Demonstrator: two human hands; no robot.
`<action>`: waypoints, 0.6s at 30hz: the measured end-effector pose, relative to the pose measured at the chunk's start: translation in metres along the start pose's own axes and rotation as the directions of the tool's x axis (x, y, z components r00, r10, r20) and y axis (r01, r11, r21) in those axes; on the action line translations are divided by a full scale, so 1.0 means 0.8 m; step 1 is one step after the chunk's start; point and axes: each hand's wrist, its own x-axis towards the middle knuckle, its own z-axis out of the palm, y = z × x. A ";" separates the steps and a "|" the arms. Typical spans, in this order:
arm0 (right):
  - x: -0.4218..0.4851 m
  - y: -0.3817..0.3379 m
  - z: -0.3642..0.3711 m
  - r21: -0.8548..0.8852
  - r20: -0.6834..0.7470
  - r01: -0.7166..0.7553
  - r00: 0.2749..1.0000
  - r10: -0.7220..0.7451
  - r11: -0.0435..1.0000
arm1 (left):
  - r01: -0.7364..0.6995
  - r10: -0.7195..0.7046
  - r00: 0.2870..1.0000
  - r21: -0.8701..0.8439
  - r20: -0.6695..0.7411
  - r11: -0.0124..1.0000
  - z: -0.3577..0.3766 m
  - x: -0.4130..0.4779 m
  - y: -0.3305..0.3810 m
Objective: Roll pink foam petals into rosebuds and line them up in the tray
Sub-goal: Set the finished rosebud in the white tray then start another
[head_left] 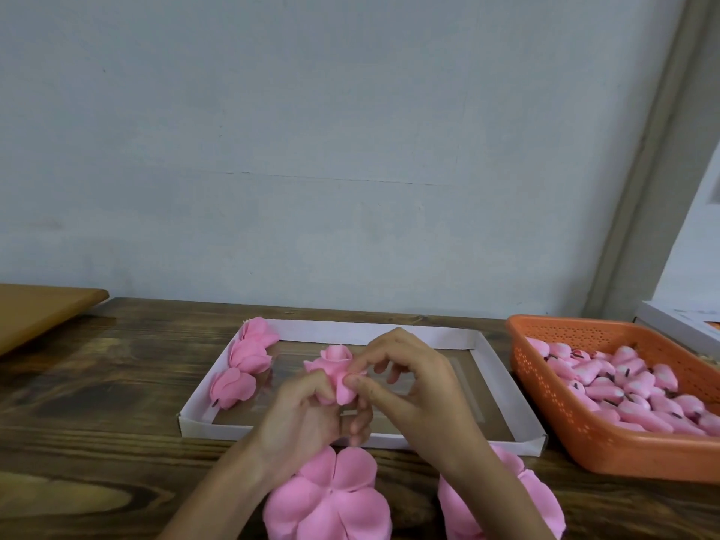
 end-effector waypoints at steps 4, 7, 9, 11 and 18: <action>-0.001 0.002 0.003 -0.035 -0.026 0.005 1.000 -0.006 0.999 | 0.012 -0.012 1.000 0.041 0.013 0.999 -0.002 0.000 0.000; -0.002 0.001 0.007 -0.011 -0.047 -0.003 0.999 0.003 1.000 | 0.000 -0.001 1.000 0.053 0.018 0.999 -0.001 -0.002 0.000; -0.002 -0.001 0.009 0.039 -0.046 -0.012 0.999 0.013 0.999 | -0.055 0.050 0.998 0.110 0.050 0.992 -0.001 -0.003 0.000; -0.003 -0.002 0.011 0.079 -0.050 -0.005 0.999 0.009 0.997 | -0.100 0.085 0.992 0.155 0.098 0.983 -0.001 -0.006 0.000; -0.005 -0.002 0.014 0.017 -0.191 0.085 0.978 -0.081 0.996 | -0.112 0.098 0.993 0.248 0.067 0.962 -0.001 -0.007 0.003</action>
